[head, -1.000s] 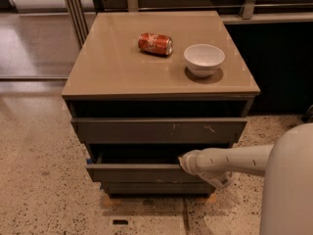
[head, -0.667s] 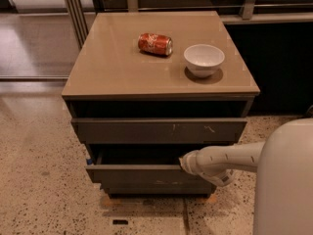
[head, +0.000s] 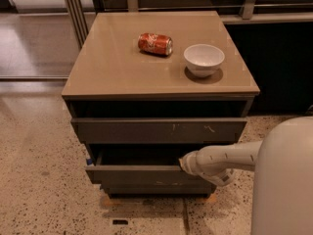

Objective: Open middle drawer

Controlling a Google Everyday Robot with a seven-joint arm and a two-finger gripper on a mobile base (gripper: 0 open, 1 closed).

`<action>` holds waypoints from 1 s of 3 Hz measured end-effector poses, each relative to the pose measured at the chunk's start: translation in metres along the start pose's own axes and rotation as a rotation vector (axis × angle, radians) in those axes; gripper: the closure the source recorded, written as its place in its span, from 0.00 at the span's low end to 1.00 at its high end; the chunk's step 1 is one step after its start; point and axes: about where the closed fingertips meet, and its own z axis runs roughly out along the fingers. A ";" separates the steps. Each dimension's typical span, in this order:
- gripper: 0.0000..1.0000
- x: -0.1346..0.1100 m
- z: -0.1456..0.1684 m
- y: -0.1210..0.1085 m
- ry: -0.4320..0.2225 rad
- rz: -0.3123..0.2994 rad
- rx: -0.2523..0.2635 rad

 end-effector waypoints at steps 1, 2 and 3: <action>1.00 0.011 -0.001 0.000 0.040 0.007 -0.035; 1.00 0.009 -0.004 0.000 0.040 0.007 -0.035; 1.00 0.028 -0.009 -0.020 0.080 0.045 -0.054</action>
Offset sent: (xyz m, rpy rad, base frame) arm -0.0587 -0.0393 -0.0355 0.1110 0.3121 0.0822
